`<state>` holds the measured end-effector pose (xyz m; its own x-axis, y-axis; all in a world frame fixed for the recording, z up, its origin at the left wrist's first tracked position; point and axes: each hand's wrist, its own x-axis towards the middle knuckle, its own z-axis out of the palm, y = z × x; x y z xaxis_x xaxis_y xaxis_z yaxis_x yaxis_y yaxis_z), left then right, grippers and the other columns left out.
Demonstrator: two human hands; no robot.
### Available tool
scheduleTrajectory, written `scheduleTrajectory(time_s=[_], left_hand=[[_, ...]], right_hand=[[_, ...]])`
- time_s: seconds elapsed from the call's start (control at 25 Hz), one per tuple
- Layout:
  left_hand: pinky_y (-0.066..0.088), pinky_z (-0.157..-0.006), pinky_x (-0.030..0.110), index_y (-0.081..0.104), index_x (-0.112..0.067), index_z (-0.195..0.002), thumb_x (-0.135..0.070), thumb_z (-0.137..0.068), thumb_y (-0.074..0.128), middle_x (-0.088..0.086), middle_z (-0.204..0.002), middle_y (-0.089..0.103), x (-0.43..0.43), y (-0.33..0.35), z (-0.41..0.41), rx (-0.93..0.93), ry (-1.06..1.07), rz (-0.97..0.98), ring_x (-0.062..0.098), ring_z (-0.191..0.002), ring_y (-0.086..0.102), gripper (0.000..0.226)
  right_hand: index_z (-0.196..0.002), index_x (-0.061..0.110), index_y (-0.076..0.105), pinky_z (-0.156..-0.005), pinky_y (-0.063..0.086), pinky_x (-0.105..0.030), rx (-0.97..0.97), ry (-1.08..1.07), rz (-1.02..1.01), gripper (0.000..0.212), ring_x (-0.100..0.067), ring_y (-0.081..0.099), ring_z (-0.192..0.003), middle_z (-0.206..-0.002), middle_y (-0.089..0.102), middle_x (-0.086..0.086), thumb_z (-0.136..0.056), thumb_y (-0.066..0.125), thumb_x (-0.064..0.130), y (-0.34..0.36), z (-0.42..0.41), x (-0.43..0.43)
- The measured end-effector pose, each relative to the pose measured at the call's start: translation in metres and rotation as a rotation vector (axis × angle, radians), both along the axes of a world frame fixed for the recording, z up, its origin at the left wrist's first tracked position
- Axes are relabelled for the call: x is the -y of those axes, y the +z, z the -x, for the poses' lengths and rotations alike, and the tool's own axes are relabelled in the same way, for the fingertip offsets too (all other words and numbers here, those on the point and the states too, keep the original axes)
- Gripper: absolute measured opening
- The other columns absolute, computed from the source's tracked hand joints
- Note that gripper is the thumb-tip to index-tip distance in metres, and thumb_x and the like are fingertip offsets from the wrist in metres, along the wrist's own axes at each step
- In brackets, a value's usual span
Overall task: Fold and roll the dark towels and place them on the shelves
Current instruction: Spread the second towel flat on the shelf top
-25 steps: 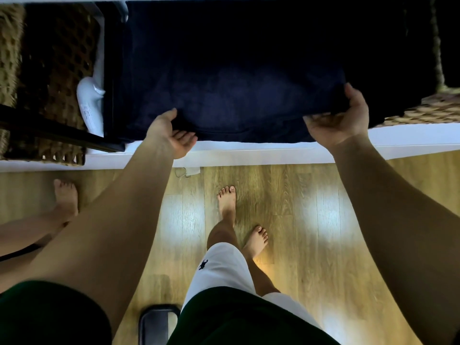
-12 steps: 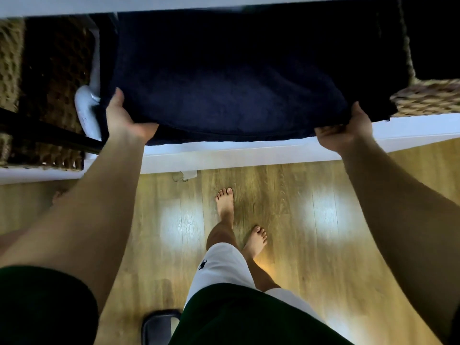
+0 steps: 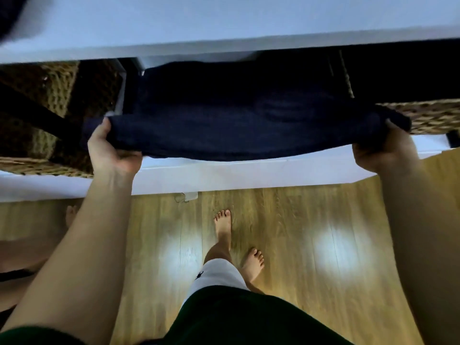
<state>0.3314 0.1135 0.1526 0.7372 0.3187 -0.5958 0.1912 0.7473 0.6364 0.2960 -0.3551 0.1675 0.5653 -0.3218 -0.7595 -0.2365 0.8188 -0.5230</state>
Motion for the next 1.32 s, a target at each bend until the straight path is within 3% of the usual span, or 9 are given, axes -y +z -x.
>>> scheduleTrajectory(time_s=[0.12,0.24,0.32,0.44,0.6,0.92,1.04,1.2,1.32], left_hand=[[0.059,-0.073,0.029,0.063,-0.015,-0.119,-0.036,-0.094,0.056,0.006,-0.109,0.074,-0.001,0.030,0.028,0.030,0.058,-0.029,0.019,-0.096,0.073,0.034],[0.057,-0.082,0.026,0.064,-0.015,-0.114,-0.033,-0.092,0.062,0.002,-0.102,0.076,-0.006,0.072,0.045,0.085,0.125,-0.085,0.014,-0.091,0.073,0.028],[0.057,-0.084,0.028,0.064,-0.013,-0.121,-0.030,-0.088,0.068,0.004,-0.109,0.074,-0.003,0.100,0.050,0.154,0.142,-0.099,0.016,-0.096,0.073,0.037],[0.057,-0.086,0.030,0.065,-0.013,-0.120,-0.025,-0.087,0.069,0.003,-0.108,0.074,0.018,0.140,0.048,0.297,0.140,-0.075,0.018,-0.098,0.072,0.036],[0.058,-0.084,0.032,0.067,-0.016,-0.108,-0.024,-0.088,0.067,0.004,-0.103,0.074,0.063,0.194,0.037,0.423,0.115,-0.026,0.019,-0.096,0.072,0.022],[0.061,-0.076,0.039,0.062,-0.017,-0.116,-0.025,-0.089,0.066,0.007,-0.106,0.074,0.103,0.252,-0.012,0.447,0.086,-0.048,0.024,-0.090,0.074,0.029],[0.061,-0.077,0.040,0.062,-0.017,-0.108,-0.023,-0.089,0.065,0.007,-0.106,0.072,0.107,0.255,-0.043,0.382,0.079,-0.082,0.024,-0.092,0.073,0.020],[0.061,-0.074,0.041,0.058,-0.012,-0.111,-0.018,-0.089,0.062,0.011,-0.103,0.070,0.108,0.234,-0.101,0.253,0.082,-0.155,0.026,-0.087,0.072,0.023],[0.060,-0.061,0.038,0.056,-0.006,-0.108,-0.012,-0.086,0.063,0.017,-0.109,0.067,0.110,0.194,-0.151,0.113,0.066,-0.395,0.031,-0.090,0.071,0.023]], right_hand=[[-0.095,0.014,0.067,-0.057,0.055,-0.021,0.061,-0.123,0.034,0.017,-0.009,0.072,-0.062,-0.067,0.071,0.003,-0.080,0.073,0.010,0.027,0.012,0.026],[-0.092,0.015,0.065,-0.051,0.050,-0.015,0.270,-0.048,0.009,0.070,-0.003,0.066,-0.056,-0.067,0.065,0.009,-0.027,0.086,-0.002,0.073,0.024,0.052],[-0.107,0.019,0.066,-0.049,0.050,-0.014,0.309,-0.035,0.065,0.064,-0.002,0.068,-0.058,-0.069,0.068,0.010,-0.048,0.088,0.008,0.105,0.030,0.064],[-0.127,0.021,0.058,-0.059,0.057,-0.025,0.342,-0.139,0.150,0.033,-0.009,0.074,-0.078,-0.087,0.076,0.003,-0.098,0.053,0.035,0.144,0.029,0.084],[-0.120,0.019,0.057,-0.064,0.057,-0.035,0.474,-0.280,0.213,0.033,-0.014,0.070,-0.094,-0.109,0.070,-0.003,-0.098,0.047,0.042,0.200,0.035,0.113],[-0.111,0.016,0.061,-0.067,0.057,-0.035,0.571,-0.373,0.249,0.028,-0.019,0.069,-0.099,-0.109,0.069,-0.004,-0.096,0.052,0.037,0.274,0.009,0.147],[-0.116,0.015,0.059,-0.068,0.058,-0.036,0.563,-0.316,0.287,0.029,-0.019,0.067,-0.100,-0.112,0.067,-0.006,-0.098,0.049,0.035,0.273,-0.025,0.153],[-0.134,0.024,0.050,-0.090,0.053,-0.038,0.464,-0.190,0.401,0.035,-0.015,0.068,-0.099,-0.126,0.063,-0.001,-0.102,0.043,0.037,0.243,-0.083,0.159],[-0.139,0.016,0.045,-0.075,0.058,-0.039,0.351,-0.154,0.464,0.039,-0.023,0.067,-0.091,-0.130,0.058,-0.007,-0.101,0.051,0.027,0.194,-0.127,0.169]])
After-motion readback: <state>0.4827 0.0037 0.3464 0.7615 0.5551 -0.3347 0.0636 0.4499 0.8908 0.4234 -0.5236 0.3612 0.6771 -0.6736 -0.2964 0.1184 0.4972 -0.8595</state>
